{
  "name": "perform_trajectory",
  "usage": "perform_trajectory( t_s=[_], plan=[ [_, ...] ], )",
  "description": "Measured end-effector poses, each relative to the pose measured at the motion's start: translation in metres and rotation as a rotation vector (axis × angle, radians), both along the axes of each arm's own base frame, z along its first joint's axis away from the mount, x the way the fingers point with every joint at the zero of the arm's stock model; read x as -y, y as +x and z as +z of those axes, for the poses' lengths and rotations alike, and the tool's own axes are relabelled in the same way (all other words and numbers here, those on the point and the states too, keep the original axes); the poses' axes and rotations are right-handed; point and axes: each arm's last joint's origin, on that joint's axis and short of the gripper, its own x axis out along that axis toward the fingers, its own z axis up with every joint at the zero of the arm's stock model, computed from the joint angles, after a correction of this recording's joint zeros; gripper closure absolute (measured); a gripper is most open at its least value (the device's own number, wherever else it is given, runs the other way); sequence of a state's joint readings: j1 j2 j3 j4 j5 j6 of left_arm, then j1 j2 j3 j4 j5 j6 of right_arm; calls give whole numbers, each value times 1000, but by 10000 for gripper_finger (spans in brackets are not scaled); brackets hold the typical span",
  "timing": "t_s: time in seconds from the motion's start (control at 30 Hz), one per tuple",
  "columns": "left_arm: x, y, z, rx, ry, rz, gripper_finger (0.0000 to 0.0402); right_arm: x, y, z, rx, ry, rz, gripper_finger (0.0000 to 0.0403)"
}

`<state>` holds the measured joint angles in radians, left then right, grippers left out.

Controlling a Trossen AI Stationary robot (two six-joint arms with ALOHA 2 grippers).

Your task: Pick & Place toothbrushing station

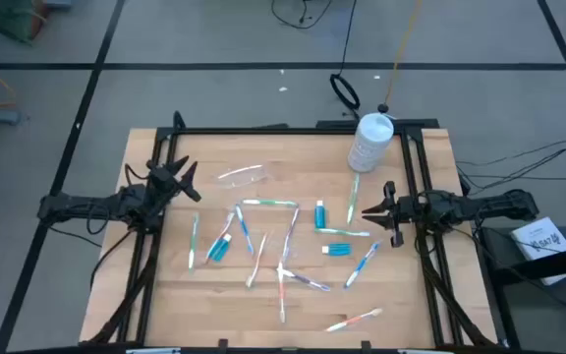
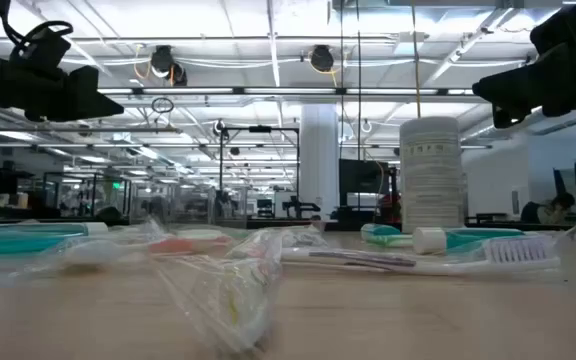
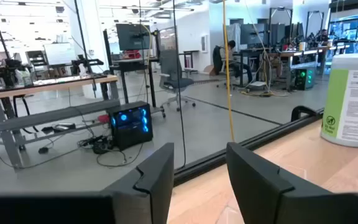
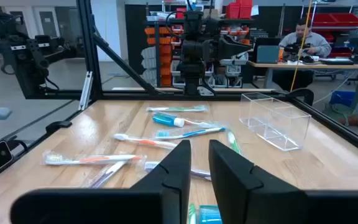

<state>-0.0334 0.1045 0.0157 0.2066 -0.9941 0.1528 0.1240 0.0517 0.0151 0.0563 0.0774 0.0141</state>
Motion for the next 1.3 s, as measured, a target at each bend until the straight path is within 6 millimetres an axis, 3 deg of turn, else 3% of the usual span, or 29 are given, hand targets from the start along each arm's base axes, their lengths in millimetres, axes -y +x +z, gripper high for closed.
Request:
perform_trajectory(
  t_s=[1.13,1.3],
  plan=[
    [0,0,0,0,0,0,247,0,0,0,0,0,0,353],
    [0,0,0,-97,66,8,247,0,0,0,0,0,0,353]
  ],
)
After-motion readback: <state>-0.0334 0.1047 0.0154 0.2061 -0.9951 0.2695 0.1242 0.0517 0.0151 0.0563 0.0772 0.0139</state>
